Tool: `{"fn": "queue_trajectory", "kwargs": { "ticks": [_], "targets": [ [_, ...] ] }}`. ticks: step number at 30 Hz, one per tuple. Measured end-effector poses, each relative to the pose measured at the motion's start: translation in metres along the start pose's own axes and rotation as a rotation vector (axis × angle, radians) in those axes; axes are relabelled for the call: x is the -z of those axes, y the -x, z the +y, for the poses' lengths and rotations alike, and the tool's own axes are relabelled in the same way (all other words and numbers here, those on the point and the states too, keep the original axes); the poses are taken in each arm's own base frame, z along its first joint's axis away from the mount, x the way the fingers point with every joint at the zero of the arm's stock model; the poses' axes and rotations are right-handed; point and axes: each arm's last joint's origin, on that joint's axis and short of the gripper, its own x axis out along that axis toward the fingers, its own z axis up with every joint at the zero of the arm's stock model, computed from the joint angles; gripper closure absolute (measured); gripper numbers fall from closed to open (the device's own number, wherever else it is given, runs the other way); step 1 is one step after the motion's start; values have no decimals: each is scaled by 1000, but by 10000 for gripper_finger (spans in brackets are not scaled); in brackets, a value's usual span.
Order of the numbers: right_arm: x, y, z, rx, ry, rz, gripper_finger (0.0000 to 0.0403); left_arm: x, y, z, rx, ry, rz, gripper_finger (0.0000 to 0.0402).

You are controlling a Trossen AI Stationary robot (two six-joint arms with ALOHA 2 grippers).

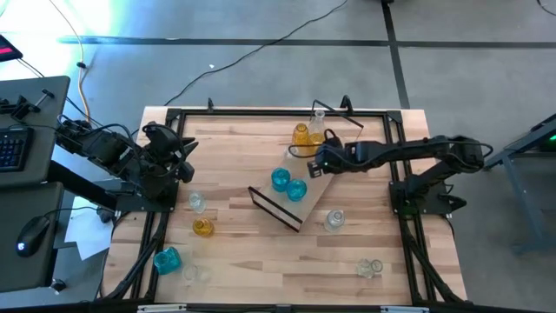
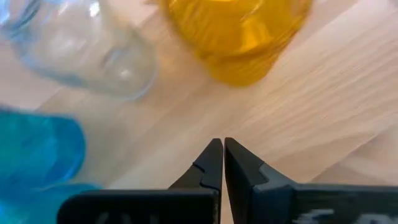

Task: Sort vases onto shelf
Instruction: Put the middle top transparent vase on the shelf and align with the other transparent vase

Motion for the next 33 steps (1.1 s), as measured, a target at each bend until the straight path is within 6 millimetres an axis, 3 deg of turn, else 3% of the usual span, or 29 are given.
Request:
{"fn": "queue_trajectory", "kwargs": {
  "ticks": [14,19,26,33],
  "targets": [
    [-12,0,-26,176,-32,10,403,0,0,0,8,0,10,342],
    [-25,27,-30,125,-66,-57,403,0,0,0,9,0,11,342],
    [-64,74,-42,52,-76,-194,403,0,0,0,8,-15,9,342],
    [-103,86,-51,-17,-58,-197,403,0,0,0,5,-13,4,342]
  ]
}}
